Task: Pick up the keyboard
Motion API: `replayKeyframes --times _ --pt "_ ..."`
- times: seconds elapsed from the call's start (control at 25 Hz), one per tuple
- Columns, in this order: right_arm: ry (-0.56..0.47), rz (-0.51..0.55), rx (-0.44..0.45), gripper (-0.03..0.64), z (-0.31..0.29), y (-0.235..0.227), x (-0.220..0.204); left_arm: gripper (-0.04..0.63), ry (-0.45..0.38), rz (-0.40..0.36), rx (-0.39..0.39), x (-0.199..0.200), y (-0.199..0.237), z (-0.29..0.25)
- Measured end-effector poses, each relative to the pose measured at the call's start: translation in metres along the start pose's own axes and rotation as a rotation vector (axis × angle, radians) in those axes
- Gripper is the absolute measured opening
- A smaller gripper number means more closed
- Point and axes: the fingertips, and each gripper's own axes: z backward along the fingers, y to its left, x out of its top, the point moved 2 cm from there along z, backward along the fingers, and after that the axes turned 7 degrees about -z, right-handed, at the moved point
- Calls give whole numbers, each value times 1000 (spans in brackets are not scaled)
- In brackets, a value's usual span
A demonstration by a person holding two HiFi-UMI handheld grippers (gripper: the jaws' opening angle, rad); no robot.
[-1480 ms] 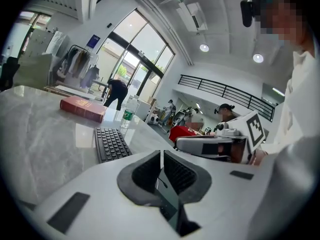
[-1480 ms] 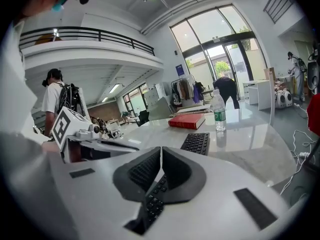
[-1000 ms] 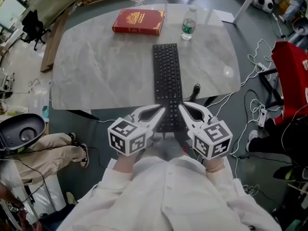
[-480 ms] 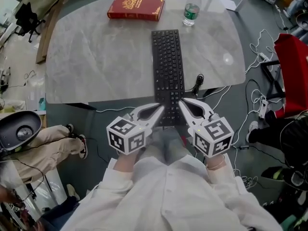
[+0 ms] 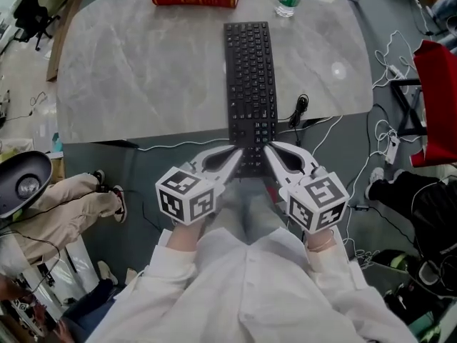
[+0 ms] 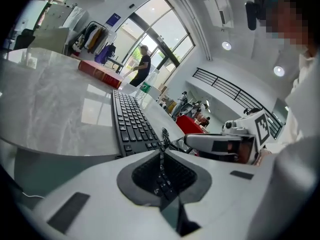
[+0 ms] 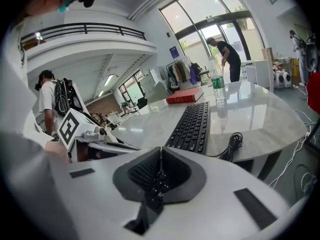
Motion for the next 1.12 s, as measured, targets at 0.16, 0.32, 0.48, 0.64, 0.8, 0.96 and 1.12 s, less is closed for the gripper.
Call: replayKeyframes --times 0.16,0.32,0.48,0.64,0.8,0.96,1.12 --pt "7 -14 -12 34 0 -5 -8 31 19 11 14 -9 6 -2" --pt "17 -42 -24 32 2 -9 -18 31 43 36 24 -20 12 -5" --pt "37 -60 -33 32 -1 -12 -26 32 61 58 24 -28 15 -8" --pt "46 -83 -32 34 -5 -11 -32 91 69 84 38 -34 20 -11" --pt "54 -95 -27 32 -7 -12 -39 153 66 107 61 -38 26 -16" --pt "61 -107 -29 32 -9 -14 -42 264 72 133 57 -40 32 -20" --pt "68 -115 -29 32 -11 -19 -44 293 90 169 27 -45 36 -28"
